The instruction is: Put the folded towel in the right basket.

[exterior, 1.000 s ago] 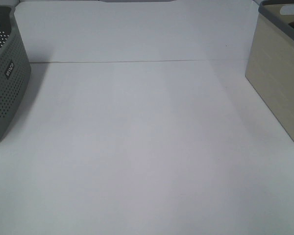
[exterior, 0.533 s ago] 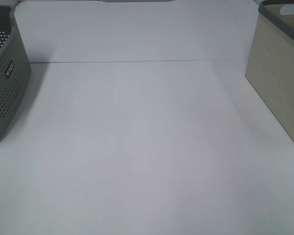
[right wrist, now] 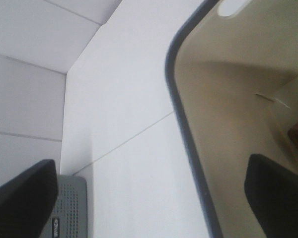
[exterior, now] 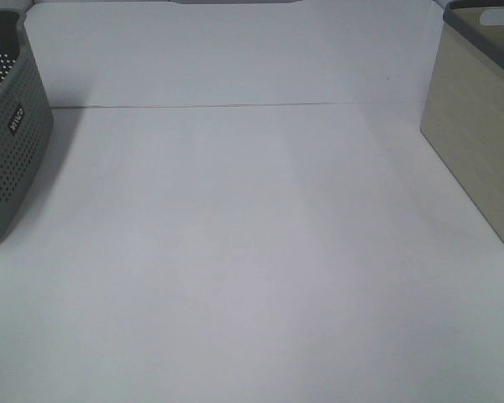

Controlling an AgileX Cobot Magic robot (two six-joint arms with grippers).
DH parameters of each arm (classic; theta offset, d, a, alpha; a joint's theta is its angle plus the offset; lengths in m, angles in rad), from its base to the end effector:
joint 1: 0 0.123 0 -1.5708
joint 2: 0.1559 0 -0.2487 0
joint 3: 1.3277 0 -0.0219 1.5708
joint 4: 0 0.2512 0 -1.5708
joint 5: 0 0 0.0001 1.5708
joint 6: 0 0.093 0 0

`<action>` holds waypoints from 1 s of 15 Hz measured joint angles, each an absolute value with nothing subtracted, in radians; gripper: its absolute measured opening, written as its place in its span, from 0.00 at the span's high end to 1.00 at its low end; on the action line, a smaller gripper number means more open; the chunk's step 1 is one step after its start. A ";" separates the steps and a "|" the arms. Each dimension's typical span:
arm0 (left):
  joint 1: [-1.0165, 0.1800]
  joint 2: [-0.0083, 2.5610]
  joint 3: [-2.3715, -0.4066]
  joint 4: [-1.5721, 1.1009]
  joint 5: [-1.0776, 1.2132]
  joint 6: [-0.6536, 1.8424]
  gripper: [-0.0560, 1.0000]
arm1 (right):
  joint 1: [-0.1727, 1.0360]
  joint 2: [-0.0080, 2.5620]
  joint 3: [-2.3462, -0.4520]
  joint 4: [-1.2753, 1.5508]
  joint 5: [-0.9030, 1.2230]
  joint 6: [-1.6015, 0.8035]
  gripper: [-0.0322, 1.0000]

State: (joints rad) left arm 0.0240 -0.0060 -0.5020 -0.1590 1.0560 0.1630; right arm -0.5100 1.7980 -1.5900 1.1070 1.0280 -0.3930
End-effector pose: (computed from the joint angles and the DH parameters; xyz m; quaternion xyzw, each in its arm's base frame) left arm 0.0328 -0.0120 0.2785 0.0620 0.8450 -0.0300 0.5304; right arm 0.3737 -0.1274 0.3040 0.2196 0.8204 0.3695 0.3772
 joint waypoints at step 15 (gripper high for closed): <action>0.024 -0.006 -0.502 -0.159 1.056 0.163 0.95 | 0.237 1.580 -1.513 -0.146 1.212 0.000 0.02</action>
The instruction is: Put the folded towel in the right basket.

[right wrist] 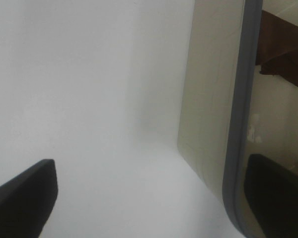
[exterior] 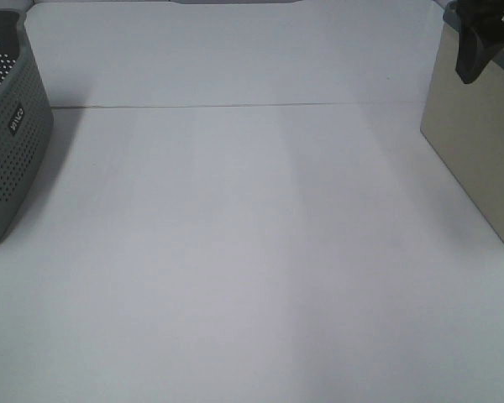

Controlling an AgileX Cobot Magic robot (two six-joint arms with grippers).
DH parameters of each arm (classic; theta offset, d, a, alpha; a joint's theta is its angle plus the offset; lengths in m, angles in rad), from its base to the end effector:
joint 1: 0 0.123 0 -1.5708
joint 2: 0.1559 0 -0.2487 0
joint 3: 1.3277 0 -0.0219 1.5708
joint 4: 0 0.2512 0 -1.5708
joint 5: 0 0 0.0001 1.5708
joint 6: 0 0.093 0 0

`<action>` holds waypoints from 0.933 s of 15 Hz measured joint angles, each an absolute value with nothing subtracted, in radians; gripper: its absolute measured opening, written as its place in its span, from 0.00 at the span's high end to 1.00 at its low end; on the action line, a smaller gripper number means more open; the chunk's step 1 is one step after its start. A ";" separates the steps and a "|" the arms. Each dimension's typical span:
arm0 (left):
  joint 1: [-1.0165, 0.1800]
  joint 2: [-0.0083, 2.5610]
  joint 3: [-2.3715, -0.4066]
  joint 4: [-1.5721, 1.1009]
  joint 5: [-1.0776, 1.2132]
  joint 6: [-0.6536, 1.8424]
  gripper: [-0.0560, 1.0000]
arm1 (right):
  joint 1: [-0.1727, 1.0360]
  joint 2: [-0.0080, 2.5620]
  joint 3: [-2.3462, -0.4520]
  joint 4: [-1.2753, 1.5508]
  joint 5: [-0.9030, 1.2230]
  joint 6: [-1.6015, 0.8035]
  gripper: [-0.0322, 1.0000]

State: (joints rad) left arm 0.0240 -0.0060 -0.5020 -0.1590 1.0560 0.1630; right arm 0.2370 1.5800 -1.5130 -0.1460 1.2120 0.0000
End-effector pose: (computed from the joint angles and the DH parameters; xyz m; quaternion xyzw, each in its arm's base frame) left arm 0.0328 -0.0120 0.2785 0.0620 0.8450 -0.0300 0.5304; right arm 0.3197 0.0642 0.3098 -0.1280 0.9712 -0.0492 0.1950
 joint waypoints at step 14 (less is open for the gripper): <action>0.024 -0.006 -0.502 -0.159 1.056 0.163 0.95 | 0.241 0.589 -0.726 -0.167 1.215 0.009 0.02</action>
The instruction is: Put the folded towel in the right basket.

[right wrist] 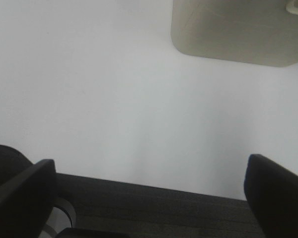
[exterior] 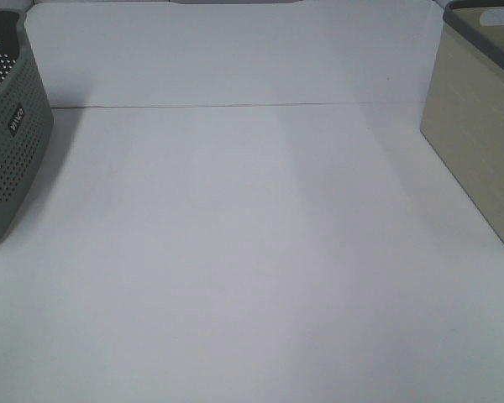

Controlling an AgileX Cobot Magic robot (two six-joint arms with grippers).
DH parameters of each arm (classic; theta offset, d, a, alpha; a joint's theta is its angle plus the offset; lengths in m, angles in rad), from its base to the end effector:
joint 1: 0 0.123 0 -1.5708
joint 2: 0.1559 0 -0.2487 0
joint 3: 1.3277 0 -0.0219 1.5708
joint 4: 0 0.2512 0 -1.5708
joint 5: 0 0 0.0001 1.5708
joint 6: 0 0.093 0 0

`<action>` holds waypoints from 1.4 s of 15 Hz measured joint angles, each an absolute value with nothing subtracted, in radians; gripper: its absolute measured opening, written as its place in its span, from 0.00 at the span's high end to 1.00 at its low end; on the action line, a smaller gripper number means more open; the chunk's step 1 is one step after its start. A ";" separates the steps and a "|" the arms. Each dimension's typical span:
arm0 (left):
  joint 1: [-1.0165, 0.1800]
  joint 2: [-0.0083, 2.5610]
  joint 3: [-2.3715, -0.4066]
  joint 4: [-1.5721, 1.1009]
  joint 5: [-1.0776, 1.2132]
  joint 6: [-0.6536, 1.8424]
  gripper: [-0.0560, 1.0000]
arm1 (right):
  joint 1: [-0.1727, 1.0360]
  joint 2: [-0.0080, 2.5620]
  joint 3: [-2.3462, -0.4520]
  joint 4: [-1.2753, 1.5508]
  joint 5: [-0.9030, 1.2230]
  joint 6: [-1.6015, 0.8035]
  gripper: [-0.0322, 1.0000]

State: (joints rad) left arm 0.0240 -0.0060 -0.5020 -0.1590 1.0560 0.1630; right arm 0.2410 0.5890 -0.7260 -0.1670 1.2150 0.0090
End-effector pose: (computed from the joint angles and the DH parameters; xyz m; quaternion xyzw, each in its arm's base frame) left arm 0.0328 -0.0120 0.2785 0.0620 0.8450 -0.0300 0.5304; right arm 0.1082 0.0117 0.2921 -0.1160 0.9479 -0.0471 0.2931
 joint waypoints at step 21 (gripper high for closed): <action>0.024 -0.006 -0.502 -0.159 1.056 0.163 0.95 | 0.160 -0.004 -0.456 0.000 1.111 -0.070 0.02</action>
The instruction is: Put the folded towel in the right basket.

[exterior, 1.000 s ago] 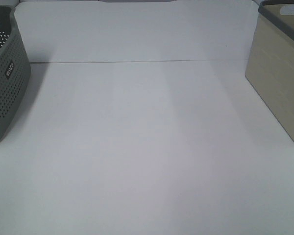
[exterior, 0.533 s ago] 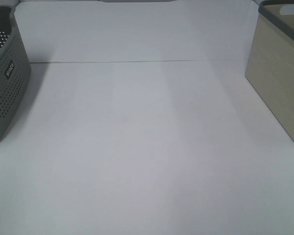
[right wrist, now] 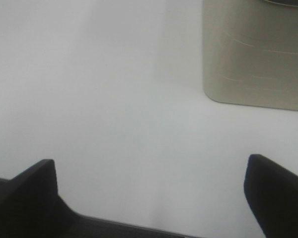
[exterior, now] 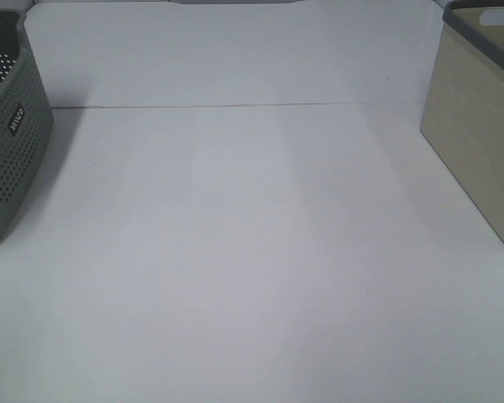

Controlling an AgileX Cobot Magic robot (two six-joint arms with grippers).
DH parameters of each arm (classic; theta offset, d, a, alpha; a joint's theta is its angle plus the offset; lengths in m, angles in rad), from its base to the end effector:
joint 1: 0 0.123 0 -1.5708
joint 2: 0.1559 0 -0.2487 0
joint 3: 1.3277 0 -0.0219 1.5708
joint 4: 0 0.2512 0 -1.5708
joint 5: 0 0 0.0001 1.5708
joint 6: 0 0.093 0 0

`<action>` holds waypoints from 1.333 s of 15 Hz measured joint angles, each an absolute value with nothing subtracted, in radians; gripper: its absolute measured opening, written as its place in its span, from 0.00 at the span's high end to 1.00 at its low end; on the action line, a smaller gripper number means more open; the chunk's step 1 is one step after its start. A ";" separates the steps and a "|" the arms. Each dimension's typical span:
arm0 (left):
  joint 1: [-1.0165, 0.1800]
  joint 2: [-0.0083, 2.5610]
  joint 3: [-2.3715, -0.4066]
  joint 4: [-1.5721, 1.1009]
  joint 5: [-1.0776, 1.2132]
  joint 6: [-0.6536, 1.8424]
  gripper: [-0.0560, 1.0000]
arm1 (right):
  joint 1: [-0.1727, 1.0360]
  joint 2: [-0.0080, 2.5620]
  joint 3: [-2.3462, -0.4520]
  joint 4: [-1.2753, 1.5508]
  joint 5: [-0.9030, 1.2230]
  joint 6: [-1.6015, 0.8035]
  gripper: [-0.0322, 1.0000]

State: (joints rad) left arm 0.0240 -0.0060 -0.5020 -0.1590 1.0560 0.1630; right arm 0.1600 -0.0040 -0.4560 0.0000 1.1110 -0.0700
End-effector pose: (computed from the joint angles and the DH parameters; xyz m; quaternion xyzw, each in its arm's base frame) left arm 0.0328 -0.0120 0.2785 0.0620 0.8450 -0.0300 0.5304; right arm 0.0354 0.0057 0.2602 -0.1005 0.8701 0.0217 0.4820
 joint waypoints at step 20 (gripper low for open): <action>0.024 -0.006 -0.502 -0.159 1.056 0.163 0.95 | -0.020 -0.004 -0.456 0.006 1.111 -0.070 0.02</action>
State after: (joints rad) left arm 0.0240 -0.0060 -0.5020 -0.1590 1.0560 0.1630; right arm -0.0200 -0.0040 -0.4560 0.0060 1.1110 -0.0700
